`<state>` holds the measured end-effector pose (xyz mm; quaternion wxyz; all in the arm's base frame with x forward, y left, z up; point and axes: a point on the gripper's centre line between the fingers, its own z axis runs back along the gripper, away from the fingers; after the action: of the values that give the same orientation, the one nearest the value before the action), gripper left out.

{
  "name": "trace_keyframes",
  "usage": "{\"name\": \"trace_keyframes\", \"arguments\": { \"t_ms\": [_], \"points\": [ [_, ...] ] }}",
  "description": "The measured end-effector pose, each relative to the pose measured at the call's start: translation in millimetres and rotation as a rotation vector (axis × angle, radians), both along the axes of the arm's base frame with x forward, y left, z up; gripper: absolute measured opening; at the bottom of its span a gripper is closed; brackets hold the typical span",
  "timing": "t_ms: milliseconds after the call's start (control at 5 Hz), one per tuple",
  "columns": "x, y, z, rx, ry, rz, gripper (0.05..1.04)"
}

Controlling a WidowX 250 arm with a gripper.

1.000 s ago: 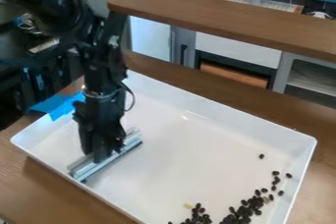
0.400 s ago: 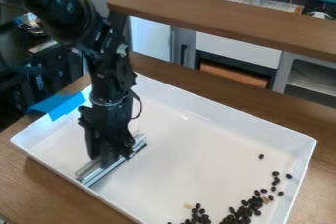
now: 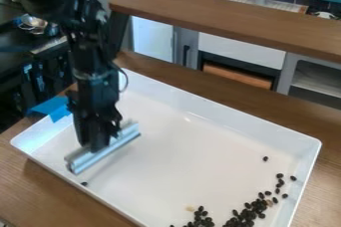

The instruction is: Sweep into pile

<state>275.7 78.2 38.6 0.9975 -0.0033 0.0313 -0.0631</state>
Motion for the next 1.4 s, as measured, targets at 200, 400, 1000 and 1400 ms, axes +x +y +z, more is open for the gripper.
{"name": "trace_keyframes", "arguments": {
  "t_ms": [200,400,1000,1400],
  "points": [
    [4,9,4.3,0.004,-0.021,-0.005,0.324],
    [5,18,-9.4,0.061,-0.037,-0.017,0.324],
    [-6,9,-33.0,0.119,-0.081,-0.055,0.324],
    [-13,-21,-33.7,0.087,-0.076,-0.067,0.324]
  ]
}}
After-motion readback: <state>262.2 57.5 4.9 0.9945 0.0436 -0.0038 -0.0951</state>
